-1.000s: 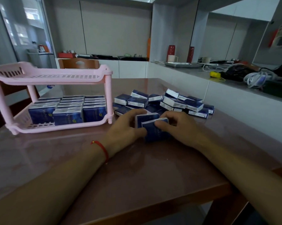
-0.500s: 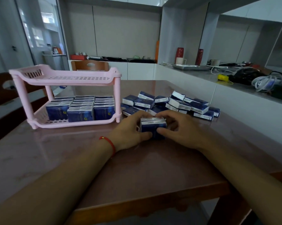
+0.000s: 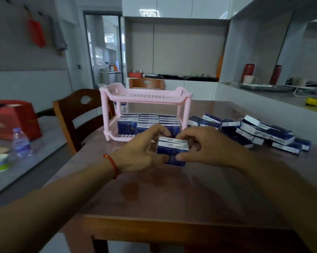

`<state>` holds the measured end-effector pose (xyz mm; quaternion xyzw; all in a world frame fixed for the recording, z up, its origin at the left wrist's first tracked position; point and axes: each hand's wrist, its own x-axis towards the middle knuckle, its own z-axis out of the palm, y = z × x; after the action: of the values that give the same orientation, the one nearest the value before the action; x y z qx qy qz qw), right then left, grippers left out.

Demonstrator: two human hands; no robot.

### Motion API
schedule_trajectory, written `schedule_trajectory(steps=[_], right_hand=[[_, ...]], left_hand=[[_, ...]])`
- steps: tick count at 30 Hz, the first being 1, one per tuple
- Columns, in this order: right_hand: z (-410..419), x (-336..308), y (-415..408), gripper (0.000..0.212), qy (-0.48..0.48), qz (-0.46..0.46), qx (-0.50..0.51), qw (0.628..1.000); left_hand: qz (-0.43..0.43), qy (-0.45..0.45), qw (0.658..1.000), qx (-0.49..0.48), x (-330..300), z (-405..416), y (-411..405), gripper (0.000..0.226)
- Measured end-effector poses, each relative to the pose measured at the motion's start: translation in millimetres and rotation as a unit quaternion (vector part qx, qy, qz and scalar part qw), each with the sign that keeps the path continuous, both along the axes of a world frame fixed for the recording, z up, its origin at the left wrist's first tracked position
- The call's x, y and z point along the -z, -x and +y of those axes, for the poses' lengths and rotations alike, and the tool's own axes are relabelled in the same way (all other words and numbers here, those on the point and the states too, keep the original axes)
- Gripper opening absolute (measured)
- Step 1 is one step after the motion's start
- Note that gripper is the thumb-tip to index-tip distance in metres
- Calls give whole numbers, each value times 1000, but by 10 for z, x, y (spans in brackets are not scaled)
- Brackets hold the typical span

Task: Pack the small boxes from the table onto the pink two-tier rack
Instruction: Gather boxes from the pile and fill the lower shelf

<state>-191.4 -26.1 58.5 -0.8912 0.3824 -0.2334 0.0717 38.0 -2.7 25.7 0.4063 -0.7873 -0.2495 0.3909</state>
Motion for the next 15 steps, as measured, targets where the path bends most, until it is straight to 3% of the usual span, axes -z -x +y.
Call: schedule_trajectory(steps=[3,5,9,11,15], right_hand=[[-103,-91,-459,36,4,-20,-13,1000],[-218,-128,-732,37,-3,-49,-7,999],[-469,-126,-1169,41,0,-67,5,998],[-538,-112,-1336,40,20,-41,14,999],[-656,-92,-1551,41,76,-15,23,997]], left_hand=[[-14,54,996,-66,-64,81,-449,54],[34,92,983,-153,-40,84,-747,45],[176,69,910,-369,100,44,-1108,31],[187,41,896,-401,128,-20,-1151,33],[149,-2,913,-380,145,-134,-1144,57]])
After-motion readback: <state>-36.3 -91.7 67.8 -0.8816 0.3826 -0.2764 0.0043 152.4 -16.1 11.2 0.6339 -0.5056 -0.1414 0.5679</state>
